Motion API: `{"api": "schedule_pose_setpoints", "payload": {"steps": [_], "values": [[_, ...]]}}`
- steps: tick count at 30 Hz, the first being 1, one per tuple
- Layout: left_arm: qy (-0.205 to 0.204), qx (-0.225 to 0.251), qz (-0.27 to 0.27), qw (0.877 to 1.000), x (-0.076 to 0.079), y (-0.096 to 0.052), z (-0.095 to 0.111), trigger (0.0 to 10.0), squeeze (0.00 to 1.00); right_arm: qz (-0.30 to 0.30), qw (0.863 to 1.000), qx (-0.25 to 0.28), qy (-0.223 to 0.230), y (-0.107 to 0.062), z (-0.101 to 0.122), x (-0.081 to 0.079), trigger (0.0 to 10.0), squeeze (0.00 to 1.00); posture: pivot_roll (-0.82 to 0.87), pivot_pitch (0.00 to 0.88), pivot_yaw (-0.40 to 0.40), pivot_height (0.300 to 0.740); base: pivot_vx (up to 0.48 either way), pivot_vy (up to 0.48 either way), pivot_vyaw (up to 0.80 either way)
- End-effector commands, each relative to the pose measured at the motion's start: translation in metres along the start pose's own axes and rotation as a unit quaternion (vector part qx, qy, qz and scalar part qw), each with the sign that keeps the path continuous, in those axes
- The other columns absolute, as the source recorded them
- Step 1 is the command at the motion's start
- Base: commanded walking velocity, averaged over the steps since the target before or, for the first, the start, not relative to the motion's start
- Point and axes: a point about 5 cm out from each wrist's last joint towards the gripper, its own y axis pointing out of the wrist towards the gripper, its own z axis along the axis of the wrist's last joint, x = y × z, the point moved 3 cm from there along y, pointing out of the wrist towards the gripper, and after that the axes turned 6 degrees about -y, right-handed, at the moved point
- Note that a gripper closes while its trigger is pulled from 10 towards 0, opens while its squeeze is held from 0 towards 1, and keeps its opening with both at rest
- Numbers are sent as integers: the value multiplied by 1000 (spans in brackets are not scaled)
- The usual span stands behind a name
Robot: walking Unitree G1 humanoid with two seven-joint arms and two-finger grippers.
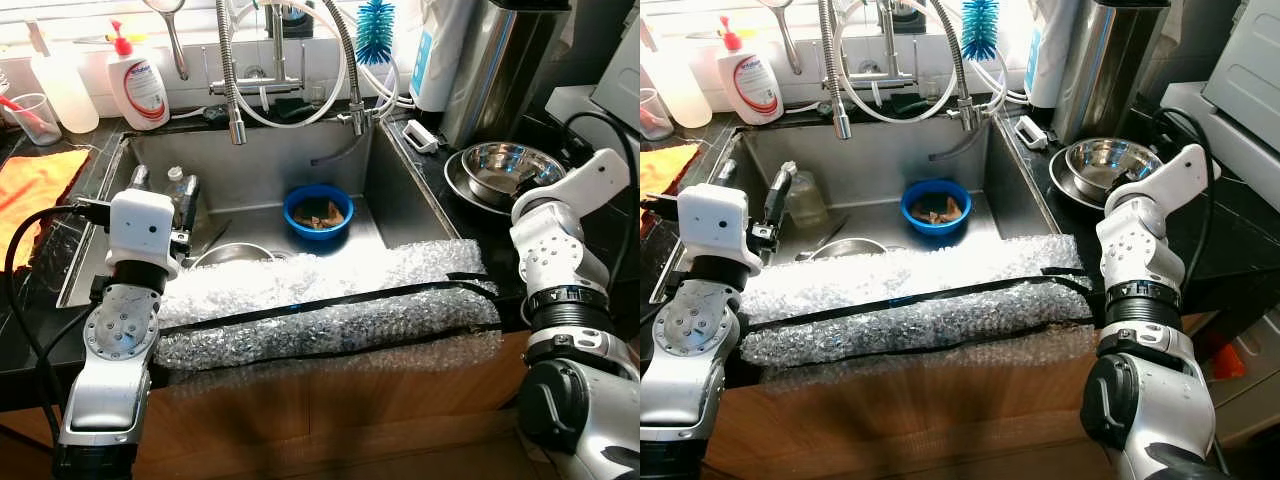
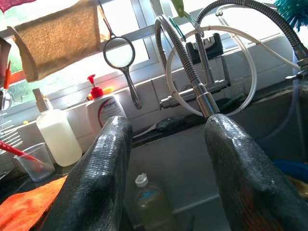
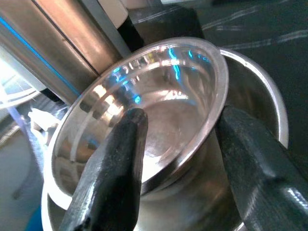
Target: Kitchen organization
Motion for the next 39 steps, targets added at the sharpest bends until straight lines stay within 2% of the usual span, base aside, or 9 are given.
{"api": "schedule_pose_setpoints", "payload": {"steps": [1,9,13,20,24,25,26,27,39], "values": [[2,0,0,1000,0,2,0,10000,0,3,1000,12,-8,1,8,-4,10000,0,53,49,-8,740,0,0,0],[5,0,-9,1000,3,3,1,10000,0,-3,1000,5,-12,3,4,-1,10000,0,56,49,-11,740,0,0,0],[17,5,-19,1000,6,2,2,10000,0,-18,1000,-16,18,4,-6,4,10000,0,60,48,-11,740,0,0,0],[24,10,-24,999,7,3,4,10000,0,-10,997,-30,73,5,-7,-1,10000,0,59,46,-11,740,0,0,0],[24,10,-24,999,7,3,4,10000,0,-9,997,-31,77,5,-7,-1,10000,0,59,46,-11,740,0,0,0],[26,10,-26,999,8,3,4,10000,0,-5,995,-36,90,5,-8,-3,8510,0,60,43,-10,740,0,0,0],[29,10,-29,999,9,3,4,10000,0,1,993,-43,108,5,-8,-7,6588,0,60,43,-10,740,0,0,0],[28,7,-31,999,9,3,3,10000,0,5,993,-44,114,4,-8,-9,0,0,60,44,-11,740,0,0,0],[25,1,-41,999,13,3,0,10000,0,8,992,-43,121,5,-6,-11,0,0,62,42,-12,740,0,0,0]]}}
